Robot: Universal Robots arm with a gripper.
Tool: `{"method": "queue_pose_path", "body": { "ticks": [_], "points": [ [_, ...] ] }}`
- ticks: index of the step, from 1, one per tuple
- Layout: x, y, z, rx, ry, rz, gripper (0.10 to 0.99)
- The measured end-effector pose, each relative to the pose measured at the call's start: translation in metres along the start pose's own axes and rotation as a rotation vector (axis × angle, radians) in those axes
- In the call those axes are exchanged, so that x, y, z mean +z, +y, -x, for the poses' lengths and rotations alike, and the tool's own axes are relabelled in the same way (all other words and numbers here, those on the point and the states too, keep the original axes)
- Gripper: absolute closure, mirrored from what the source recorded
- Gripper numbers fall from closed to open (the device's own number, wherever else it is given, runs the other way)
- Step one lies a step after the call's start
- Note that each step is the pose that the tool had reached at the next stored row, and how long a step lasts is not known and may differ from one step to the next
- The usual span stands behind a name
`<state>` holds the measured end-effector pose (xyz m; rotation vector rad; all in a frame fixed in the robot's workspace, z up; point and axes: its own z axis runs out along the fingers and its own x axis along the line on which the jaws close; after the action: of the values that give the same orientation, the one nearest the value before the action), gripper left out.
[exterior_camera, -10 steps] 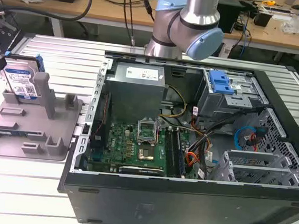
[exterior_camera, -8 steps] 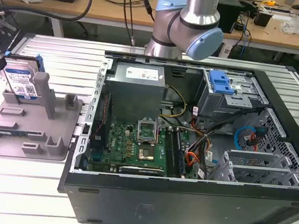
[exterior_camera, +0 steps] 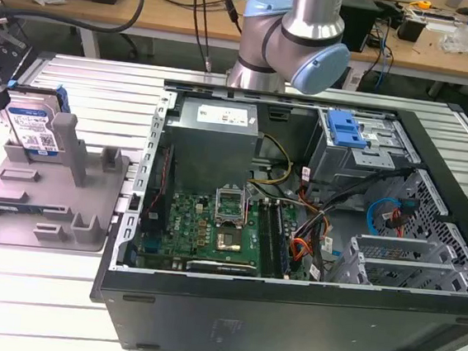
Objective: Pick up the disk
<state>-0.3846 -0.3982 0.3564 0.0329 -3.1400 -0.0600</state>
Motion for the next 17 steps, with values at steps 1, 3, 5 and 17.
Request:
{"method": "queue_pose_path", "body": {
  "ticks": [1, 3, 5, 17],
  "points": [
    [0.0, 0.0, 0.0, -0.007, 0.0004, 0.0, 0.98],
    [0.0, 0.0, 0.0, -0.064, 0.0024, 0.0, 0.98],
    [0.0, 0.0, 0.0, -0.103, 0.004, 0.0, 0.98],
    [0.0002, 0.0, 0.0, -0.437, 0.0164, 0.0, 0.98]
  ]
}}
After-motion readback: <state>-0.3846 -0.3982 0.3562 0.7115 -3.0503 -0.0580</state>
